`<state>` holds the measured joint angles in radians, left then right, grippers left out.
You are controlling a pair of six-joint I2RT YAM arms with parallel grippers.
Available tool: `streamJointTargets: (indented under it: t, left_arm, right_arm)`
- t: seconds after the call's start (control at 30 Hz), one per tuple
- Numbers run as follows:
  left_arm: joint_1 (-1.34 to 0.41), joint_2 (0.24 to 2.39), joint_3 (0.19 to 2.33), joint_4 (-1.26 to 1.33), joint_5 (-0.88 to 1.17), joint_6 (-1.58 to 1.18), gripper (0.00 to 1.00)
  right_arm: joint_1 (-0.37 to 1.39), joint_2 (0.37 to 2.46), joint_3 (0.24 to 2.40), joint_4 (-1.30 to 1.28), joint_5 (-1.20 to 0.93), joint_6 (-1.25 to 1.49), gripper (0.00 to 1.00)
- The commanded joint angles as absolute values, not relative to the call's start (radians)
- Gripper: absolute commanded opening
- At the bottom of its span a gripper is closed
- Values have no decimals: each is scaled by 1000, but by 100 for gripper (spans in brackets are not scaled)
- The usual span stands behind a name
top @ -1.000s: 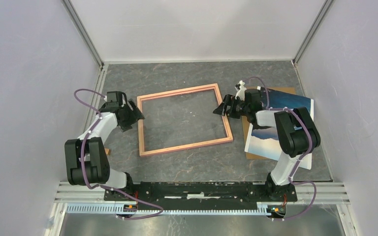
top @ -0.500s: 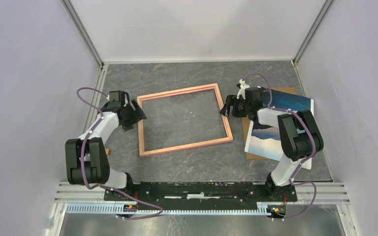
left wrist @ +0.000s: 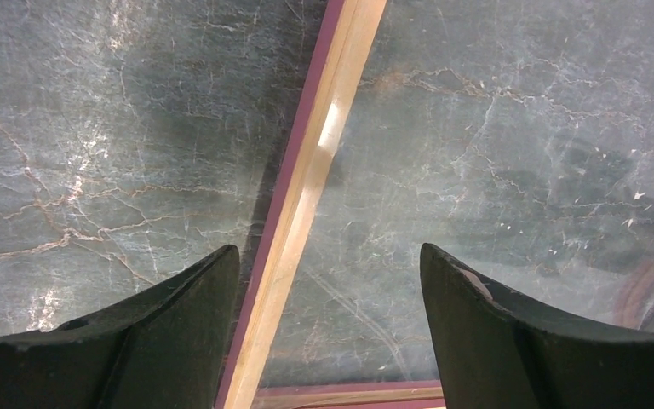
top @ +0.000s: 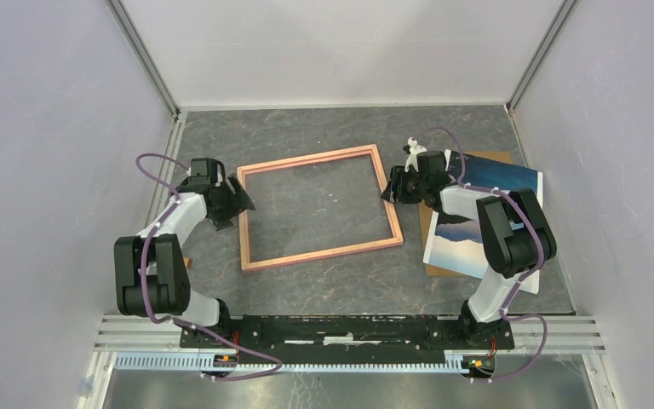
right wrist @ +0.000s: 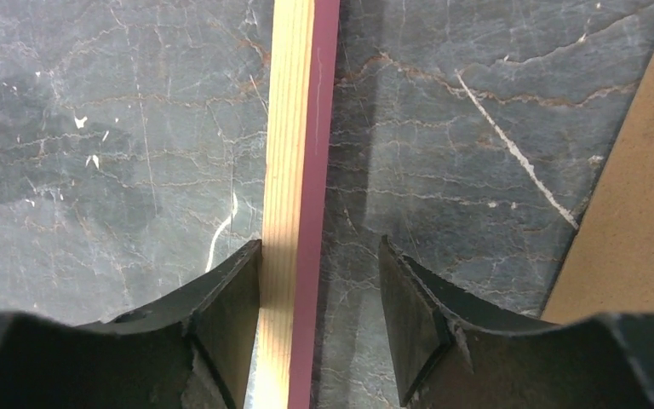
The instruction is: Put the photo into the frame
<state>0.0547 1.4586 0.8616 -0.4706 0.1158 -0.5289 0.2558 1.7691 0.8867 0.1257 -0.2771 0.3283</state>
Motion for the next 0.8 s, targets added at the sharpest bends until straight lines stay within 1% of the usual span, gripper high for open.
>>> streamJointTargets:
  t: [0.0, 0.07, 0.17, 0.2, 0.27, 0.33, 0.4, 0.47, 0.6, 0.7, 0.77]
  left_arm:
    - [52, 1462, 890, -474, 140, -492, 82]
    - [51, 1454, 892, -478, 134, -501, 81]
    - [50, 1431, 900, -500, 131, -501, 81]
    - [46, 1415, 900, -512, 124, -495, 81]
    - [28, 1378, 906, -535, 131, -474, 81]
    - [-13, 1334, 925, -565, 184, -450, 82]
    - [-93, 1289, 934, -552, 263, -436, 85]
    - [-222, 1246, 929, -476, 325, -418, 88]
    - [-527, 1212, 919, -304, 244, -370, 93]
    - [-674, 1254, 923, -184, 187, -341, 94]
    - [-769, 1314, 974, -170, 152, -281, 94]
  right_arm:
    - [258, 1784, 895, 75, -209, 315, 52]
    - [258, 1783, 894, 83, -233, 326, 39]
    - [259, 1747, 875, 109, -257, 350, 15]
    - [258, 1729, 874, 107, -257, 355, 9]
    - [259, 1694, 882, 89, -271, 363, 0]
    - [259, 1650, 884, 71, -284, 382, 0]
    - [259, 1600, 871, 72, -295, 422, 0]
    - [258, 1555, 867, 58, -299, 463, 0]
    - [265, 1513, 891, 29, -349, 527, 0]
    - [282, 1507, 925, -35, -331, 529, 0]
    - [285, 1502, 943, -70, -307, 544, 0]
